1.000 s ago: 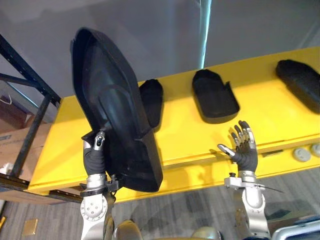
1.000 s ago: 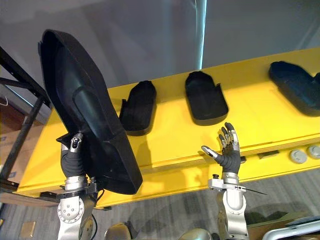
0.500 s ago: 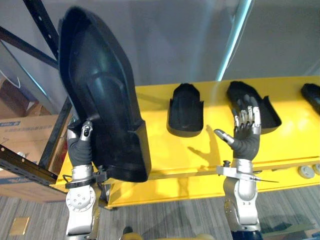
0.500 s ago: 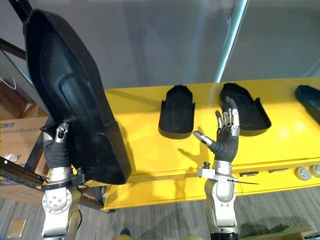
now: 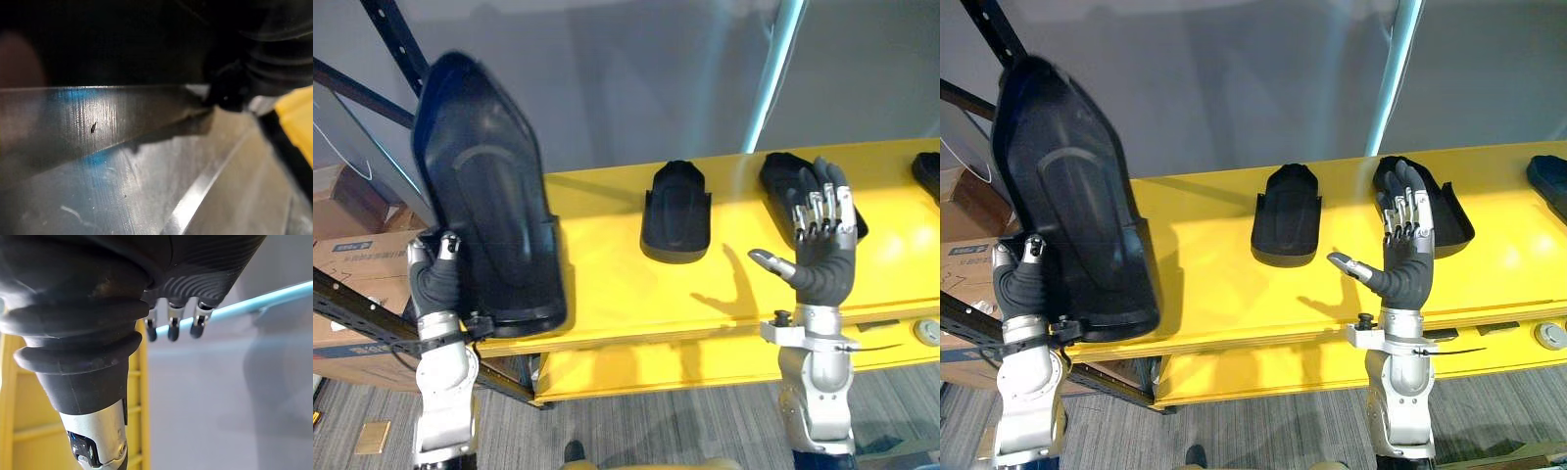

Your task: Walk over and take plastic housings, then place them on the shelf

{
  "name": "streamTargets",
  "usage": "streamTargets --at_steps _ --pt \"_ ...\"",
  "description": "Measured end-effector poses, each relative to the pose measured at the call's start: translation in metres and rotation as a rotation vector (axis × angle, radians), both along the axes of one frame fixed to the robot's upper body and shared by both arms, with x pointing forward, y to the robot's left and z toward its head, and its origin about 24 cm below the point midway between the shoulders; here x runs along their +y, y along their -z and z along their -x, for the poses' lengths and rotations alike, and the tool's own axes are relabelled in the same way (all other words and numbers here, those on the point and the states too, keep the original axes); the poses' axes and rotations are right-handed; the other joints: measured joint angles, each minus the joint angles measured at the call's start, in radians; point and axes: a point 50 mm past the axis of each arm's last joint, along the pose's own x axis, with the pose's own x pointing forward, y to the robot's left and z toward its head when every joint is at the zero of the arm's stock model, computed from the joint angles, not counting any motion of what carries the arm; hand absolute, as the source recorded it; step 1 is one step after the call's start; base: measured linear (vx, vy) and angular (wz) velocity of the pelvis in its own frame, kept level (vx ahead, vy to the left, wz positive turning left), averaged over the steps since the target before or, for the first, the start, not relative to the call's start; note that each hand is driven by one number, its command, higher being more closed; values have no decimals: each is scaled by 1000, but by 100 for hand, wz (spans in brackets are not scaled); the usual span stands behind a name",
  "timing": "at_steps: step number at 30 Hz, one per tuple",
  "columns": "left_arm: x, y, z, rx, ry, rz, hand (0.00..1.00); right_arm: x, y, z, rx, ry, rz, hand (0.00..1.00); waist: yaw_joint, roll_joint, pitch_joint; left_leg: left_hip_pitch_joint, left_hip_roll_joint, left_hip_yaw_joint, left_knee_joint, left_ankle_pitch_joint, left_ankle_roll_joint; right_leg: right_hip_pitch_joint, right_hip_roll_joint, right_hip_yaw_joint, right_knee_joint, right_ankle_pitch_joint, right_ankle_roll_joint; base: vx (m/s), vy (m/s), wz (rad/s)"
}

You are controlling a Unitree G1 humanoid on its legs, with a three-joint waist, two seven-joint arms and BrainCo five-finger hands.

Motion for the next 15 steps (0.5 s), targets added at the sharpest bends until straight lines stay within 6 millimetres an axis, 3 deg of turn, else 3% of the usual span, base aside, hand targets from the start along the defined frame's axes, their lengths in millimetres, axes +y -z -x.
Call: streamTargets --at_steps 2,7,11,15 --pt "28 4 -6 72 -76 -2 100 0 -2 1 -8 -40 36 0 -1 0 0 0 0 24 0 2 1 -21 0 27 0 11 4 6 14 -33" --pt "55 -4 -33 107 -114 63 100 6 -2 1 4 -128 98 0 -25 5 3 -3 0 36 0 2 1 -40 0 44 4 12 4 -3 1 -10" --pt "53 -12 -55 141 -56 81 100 9 -9 3 -20 -191 126 0 -28 23 15 -16 -1 57 0 3 2 -76 0 71 21 13 6 -9 6 -14" --pt "51 -8 -71 247 6 97 100 15 -17 0 -52 -252 174 0 -63 42 52 -16 -2 61 0 6 7 -87 -1 80 33 14 6 -12 0 -6"
